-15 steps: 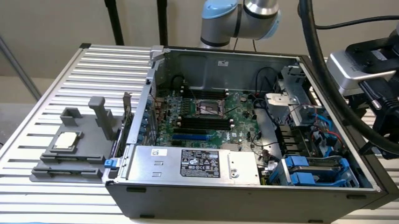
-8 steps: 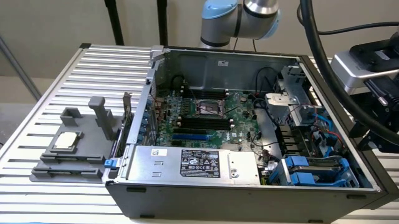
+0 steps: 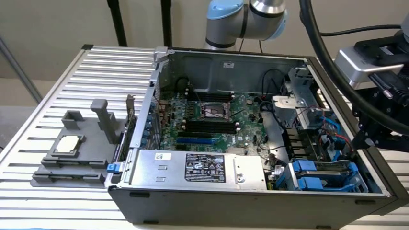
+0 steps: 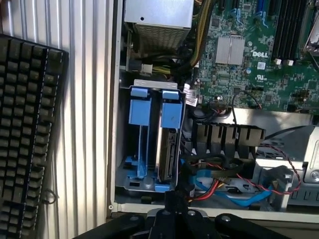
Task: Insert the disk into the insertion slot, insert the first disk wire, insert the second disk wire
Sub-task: 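Insert the first disk wire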
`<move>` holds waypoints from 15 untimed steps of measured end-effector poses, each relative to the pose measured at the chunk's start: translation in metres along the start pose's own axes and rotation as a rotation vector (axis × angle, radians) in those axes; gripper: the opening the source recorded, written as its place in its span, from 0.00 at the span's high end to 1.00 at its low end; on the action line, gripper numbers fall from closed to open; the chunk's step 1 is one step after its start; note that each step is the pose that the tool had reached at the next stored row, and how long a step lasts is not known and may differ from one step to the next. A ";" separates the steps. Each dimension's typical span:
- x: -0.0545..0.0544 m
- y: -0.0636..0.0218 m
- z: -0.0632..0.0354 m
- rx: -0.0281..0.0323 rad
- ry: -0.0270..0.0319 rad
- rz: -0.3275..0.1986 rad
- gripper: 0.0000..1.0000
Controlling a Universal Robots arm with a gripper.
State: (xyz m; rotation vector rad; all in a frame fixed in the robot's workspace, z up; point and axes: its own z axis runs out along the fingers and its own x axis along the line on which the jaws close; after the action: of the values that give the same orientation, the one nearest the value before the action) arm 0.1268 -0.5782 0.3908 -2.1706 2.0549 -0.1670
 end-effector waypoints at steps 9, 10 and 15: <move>-0.003 -0.0133 0.0115 -0.0450 0.0067 -0.003 0.87; -0.004 -0.0149 0.0129 -0.0484 0.0068 -0.003 0.87; -0.006 -0.0166 0.0173 -0.0779 0.0059 -0.003 0.87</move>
State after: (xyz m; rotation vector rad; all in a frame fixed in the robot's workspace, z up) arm 0.1459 -0.5713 0.3770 -2.2202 2.0953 -0.0952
